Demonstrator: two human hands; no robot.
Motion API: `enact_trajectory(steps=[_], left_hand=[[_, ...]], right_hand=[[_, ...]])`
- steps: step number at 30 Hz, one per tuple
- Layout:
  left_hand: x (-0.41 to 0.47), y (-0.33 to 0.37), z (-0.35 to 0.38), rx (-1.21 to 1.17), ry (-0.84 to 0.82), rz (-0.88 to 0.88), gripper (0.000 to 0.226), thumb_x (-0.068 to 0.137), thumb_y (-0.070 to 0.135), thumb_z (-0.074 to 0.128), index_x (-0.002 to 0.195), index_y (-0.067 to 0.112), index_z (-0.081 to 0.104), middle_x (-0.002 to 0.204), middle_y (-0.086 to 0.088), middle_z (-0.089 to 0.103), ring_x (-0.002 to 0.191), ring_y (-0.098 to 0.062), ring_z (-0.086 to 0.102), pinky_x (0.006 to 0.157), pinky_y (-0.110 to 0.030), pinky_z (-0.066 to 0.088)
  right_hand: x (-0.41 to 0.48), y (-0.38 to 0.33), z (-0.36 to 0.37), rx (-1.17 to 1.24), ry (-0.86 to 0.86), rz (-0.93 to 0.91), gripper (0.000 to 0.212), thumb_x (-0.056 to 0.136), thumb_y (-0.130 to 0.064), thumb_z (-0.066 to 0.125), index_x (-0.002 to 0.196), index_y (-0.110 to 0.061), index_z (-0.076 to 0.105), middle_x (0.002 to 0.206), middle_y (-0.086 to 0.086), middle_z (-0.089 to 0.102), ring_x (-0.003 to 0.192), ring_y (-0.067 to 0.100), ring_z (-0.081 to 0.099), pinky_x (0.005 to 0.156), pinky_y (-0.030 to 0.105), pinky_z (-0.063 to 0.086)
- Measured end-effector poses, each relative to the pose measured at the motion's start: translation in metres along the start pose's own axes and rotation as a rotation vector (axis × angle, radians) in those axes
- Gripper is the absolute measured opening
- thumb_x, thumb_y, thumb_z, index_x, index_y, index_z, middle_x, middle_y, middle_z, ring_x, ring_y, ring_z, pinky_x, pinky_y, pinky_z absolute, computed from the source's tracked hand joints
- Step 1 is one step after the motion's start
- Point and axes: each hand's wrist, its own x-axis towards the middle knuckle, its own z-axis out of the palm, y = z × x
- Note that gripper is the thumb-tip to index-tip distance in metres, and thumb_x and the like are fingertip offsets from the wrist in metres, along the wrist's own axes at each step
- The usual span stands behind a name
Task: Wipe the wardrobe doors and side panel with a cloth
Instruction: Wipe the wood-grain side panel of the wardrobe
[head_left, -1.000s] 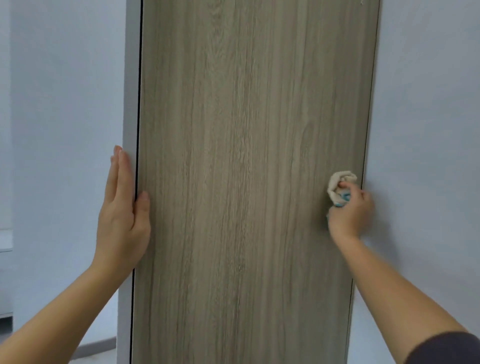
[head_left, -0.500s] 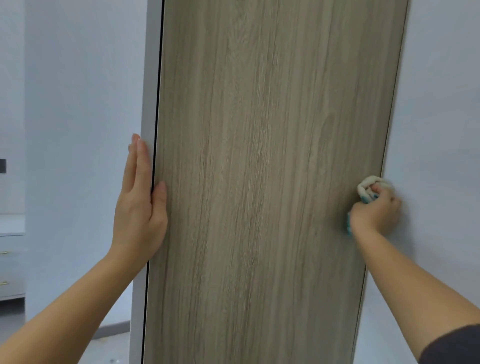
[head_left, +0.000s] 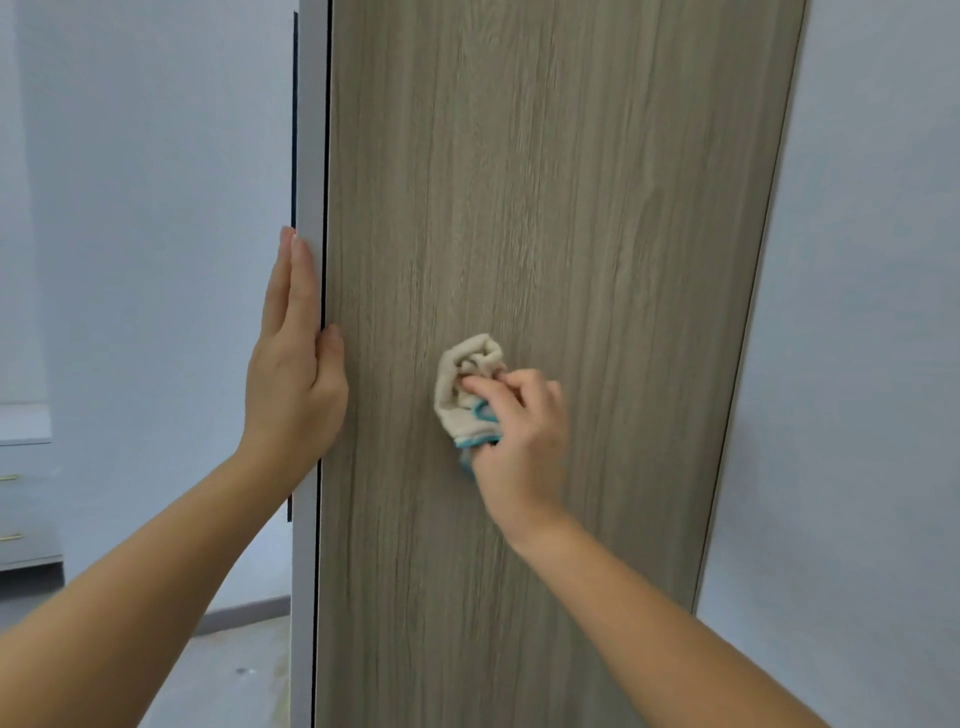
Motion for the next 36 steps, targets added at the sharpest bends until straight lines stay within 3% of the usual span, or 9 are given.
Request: enact_trajectory(steps=[5, 8, 11, 14, 19, 23, 29, 33, 36], left_hand=[[0.0, 0.0, -0.017, -0.007, -0.054, 0.001, 0.065, 0.096, -0.006, 0.035, 0.154, 0.013, 0.01, 0.16, 0.004, 0.008, 0.137, 0.014, 0.004, 0.106, 0.002, 0.007], [0.0, 0.002, -0.03, -0.017, -0.101, -0.029, 0.063, 0.098, -0.003, 0.034, 0.154, 0.017, 0.014, 0.159, 0.009, 0.012, 0.137, 0.012, 0.009, 0.102, 0.005, 0.009], [-0.009, 0.01, -0.038, -0.085, -0.112, -0.115, 0.061, 0.098, -0.001, 0.036, 0.152, 0.022, 0.02, 0.158, 0.011, 0.019, 0.138, 0.008, 0.016, 0.103, 0.005, 0.01], [-0.03, 0.019, -0.041, -0.113, -0.123, -0.196, 0.058, 0.097, -0.001, 0.04, 0.15, 0.021, 0.03, 0.156, 0.011, 0.024, 0.137, 0.006, 0.02, 0.099, 0.007, 0.013], [-0.068, 0.028, -0.036, -0.053, 0.013, -0.177, 0.037, 0.092, 0.002, 0.052, 0.124, 0.021, 0.056, 0.123, 0.008, 0.053, 0.111, 0.001, 0.049, 0.092, -0.013, 0.04], [-0.077, 0.057, -0.028, -0.35, -0.175, -0.375, 0.021, 0.091, 0.021, 0.059, 0.111, 0.028, 0.059, 0.103, 0.014, 0.063, 0.094, 0.002, 0.058, 0.072, -0.008, 0.046], [-0.077, 0.073, 0.009, -0.321, -0.622, -0.502, 0.067, 0.063, 0.056, 0.076, 0.12, 0.039, 0.046, 0.1, 0.016, 0.065, 0.092, 0.006, 0.06, 0.084, -0.024, 0.051], [-0.077, 0.077, 0.035, -0.401, -0.609, -0.527, 0.029, 0.058, 0.038, 0.067, 0.083, 0.024, 0.07, 0.072, 0.009, 0.07, 0.067, -0.006, 0.063, 0.068, -0.029, 0.055], [-0.075, 0.081, 0.042, -0.663, -0.432, -0.659, 0.023, 0.063, 0.028, 0.066, 0.08, 0.013, 0.068, 0.067, 0.003, 0.067, 0.064, -0.008, 0.059, 0.059, -0.019, 0.047]], right_hand=[[-0.051, -0.057, 0.026, 0.024, -0.159, -0.396, 0.014, 0.081, -0.014, 0.071, 0.095, -0.018, 0.072, 0.105, -0.001, 0.064, 0.078, 0.019, 0.044, 0.055, 0.027, 0.041], [-0.077, -0.063, 0.028, 0.024, -0.335, -0.515, 0.019, 0.077, -0.014, 0.075, 0.094, -0.021, 0.07, 0.107, -0.002, 0.064, 0.081, 0.02, 0.046, 0.057, 0.03, 0.046], [-0.075, -0.069, 0.009, 0.17, -0.41, -0.251, 0.033, 0.069, -0.007, 0.079, 0.099, -0.019, 0.071, 0.104, -0.001, 0.061, 0.091, 0.019, 0.055, 0.067, 0.029, 0.052], [-0.052, -0.08, -0.022, 0.493, -0.31, 0.333, 0.032, 0.077, 0.004, 0.068, 0.099, -0.02, 0.068, 0.103, -0.002, 0.061, 0.094, 0.008, 0.058, 0.081, 0.018, 0.047], [-0.021, -0.059, -0.055, 0.96, -0.119, 1.041, 0.029, 0.084, 0.002, 0.065, 0.09, -0.026, 0.063, 0.094, 0.003, 0.068, 0.091, 0.02, 0.063, 0.079, 0.034, 0.051], [-0.017, -0.052, -0.064, 1.044, -0.053, 1.127, 0.02, 0.084, 0.0, 0.067, 0.089, -0.019, 0.062, 0.09, 0.005, 0.068, 0.089, 0.02, 0.061, 0.08, 0.035, 0.048], [-0.01, -0.036, -0.075, 1.025, 0.129, 1.095, 0.019, 0.085, 0.0, 0.066, 0.093, -0.017, 0.062, 0.09, 0.005, 0.068, 0.086, 0.017, 0.063, 0.077, 0.032, 0.051], [-0.015, -0.021, -0.079, 0.954, 0.132, 1.055, 0.025, 0.085, -0.002, 0.067, 0.102, -0.018, 0.059, 0.096, 0.004, 0.068, 0.088, 0.014, 0.064, 0.076, 0.03, 0.051], [-0.018, -0.007, -0.085, 1.04, 0.164, 1.052, 0.039, 0.083, -0.002, 0.069, 0.113, -0.022, 0.054, 0.101, 0.003, 0.067, 0.091, 0.015, 0.064, 0.079, 0.033, 0.051]])
